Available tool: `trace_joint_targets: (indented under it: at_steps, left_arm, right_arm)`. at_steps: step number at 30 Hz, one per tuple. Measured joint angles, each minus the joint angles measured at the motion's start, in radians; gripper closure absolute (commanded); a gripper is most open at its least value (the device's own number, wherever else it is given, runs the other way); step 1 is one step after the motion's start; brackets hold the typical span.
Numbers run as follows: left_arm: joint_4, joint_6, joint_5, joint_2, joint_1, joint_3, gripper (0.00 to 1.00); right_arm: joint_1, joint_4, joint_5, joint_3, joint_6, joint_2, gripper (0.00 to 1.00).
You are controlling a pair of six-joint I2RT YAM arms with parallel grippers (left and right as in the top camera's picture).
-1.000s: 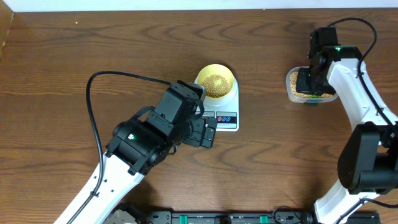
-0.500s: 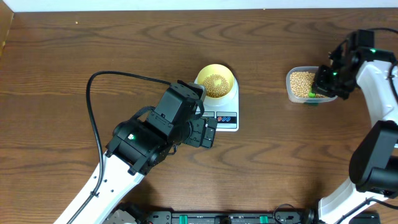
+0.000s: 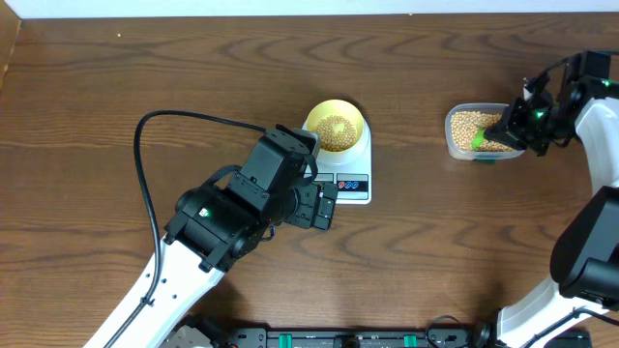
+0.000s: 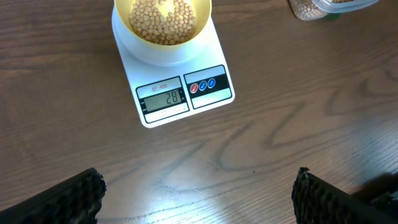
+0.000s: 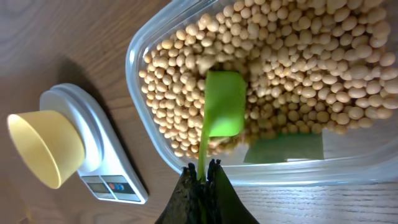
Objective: Scoop item into bowl and weigh 50g on scale
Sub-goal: 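Dip the scoop into the soybean tub with the right gripper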
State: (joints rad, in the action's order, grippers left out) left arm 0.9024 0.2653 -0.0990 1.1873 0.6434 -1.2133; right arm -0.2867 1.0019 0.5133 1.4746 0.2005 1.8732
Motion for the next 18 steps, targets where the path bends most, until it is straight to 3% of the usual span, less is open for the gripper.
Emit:
trace_joint_targets:
  at_steps: [18]
  left_arm:
    - [0.0,0.0,0.0,0.0,0.0,0.0,0.02]
  right_arm:
    - [-0.17,0.018,0.152,-0.005,-0.088,0.002,0.99]
